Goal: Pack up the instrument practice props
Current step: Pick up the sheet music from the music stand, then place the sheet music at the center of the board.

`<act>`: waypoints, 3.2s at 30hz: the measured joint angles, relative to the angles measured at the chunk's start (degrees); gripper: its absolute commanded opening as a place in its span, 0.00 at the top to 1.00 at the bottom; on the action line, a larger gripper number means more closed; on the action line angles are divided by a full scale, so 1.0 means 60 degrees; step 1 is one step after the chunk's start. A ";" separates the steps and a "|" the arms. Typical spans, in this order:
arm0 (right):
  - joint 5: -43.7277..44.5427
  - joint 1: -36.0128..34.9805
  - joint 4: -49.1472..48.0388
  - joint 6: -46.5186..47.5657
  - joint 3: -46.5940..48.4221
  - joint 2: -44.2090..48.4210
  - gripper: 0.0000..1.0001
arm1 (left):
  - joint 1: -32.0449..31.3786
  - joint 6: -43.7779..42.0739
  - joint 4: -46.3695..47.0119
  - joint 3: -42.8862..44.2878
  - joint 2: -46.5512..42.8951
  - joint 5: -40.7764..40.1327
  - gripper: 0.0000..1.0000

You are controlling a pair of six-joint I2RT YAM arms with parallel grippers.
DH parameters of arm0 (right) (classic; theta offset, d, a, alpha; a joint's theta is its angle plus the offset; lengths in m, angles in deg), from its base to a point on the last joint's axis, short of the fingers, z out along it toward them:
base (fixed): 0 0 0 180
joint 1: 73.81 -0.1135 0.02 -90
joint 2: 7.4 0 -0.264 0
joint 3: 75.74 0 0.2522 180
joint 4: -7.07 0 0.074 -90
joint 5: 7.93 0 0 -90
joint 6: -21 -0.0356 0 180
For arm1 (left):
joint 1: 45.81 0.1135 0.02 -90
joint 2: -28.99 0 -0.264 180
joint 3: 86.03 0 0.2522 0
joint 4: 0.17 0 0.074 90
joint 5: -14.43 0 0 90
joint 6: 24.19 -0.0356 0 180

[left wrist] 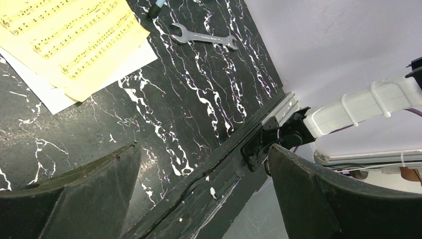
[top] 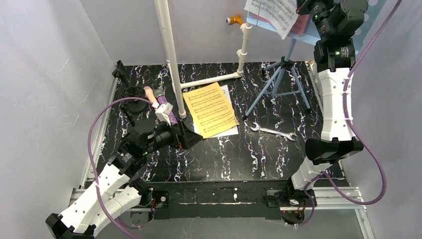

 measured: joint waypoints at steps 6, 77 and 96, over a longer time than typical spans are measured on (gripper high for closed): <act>0.0288 0.0000 -0.0142 0.0998 0.0794 0.0149 0.99 | 0.0000 0.0040 0.0015 -0.0011 -0.0237 -0.0004 0.02; -0.4954 -0.2186 0.1617 0.0098 -1.1795 0.5184 0.99 | 0.0000 0.1082 0.3333 -0.2029 -0.0925 0.0368 0.02; -0.2801 -0.3308 0.0739 -0.0455 -1.0287 0.1421 0.97 | 0.0000 0.1355 0.3330 -0.2499 -0.1654 0.0146 0.02</act>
